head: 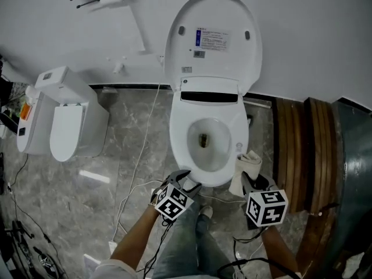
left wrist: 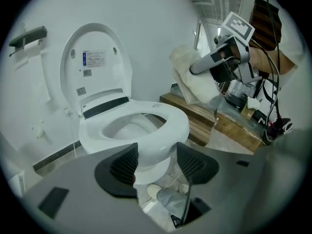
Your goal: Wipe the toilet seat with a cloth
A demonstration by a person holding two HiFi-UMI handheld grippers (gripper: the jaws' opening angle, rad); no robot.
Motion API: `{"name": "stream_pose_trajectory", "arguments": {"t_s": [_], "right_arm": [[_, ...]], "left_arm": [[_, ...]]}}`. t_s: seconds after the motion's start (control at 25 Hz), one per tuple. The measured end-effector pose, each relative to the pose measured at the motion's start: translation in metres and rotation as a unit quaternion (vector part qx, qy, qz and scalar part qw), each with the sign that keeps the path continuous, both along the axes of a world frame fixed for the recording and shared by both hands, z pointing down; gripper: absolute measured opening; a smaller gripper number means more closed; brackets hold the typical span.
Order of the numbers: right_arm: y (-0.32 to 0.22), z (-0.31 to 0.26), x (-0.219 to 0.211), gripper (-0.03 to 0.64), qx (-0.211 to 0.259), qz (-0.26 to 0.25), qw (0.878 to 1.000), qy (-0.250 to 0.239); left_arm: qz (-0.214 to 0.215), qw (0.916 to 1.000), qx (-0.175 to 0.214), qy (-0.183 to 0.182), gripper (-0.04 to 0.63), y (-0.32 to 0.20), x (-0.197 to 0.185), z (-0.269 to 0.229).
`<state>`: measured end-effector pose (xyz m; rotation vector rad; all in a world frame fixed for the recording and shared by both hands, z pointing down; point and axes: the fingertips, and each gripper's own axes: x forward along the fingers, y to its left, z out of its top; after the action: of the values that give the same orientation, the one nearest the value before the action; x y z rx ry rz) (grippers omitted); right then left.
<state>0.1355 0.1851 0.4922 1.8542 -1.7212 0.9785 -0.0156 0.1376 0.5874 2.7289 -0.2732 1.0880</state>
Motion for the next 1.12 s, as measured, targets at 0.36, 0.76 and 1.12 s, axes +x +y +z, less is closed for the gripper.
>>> {"name": "stream_pose_trajectory", "arguments": {"t_s": [0.36,0.76,1.12], "right_arm": [[0.012,0.063,-0.004,0.109,-0.021,0.008,1.0,-0.015],[0.015,0.14,-0.03,0.109,-0.034,-0.013,0.999,-0.027],[0.013,0.182,-0.047,0.109,-0.039,-0.028,0.998,-0.041]], "left_arm": [[-0.036,0.9992,-0.019,-0.003,0.273,0.018,-0.009,0.064],[-0.039,0.999,-0.019,-0.008,0.273,0.022,-0.013,0.127],[-0.049,0.9983,-0.028,-0.018,0.273,0.02,-0.011,0.166]]}}
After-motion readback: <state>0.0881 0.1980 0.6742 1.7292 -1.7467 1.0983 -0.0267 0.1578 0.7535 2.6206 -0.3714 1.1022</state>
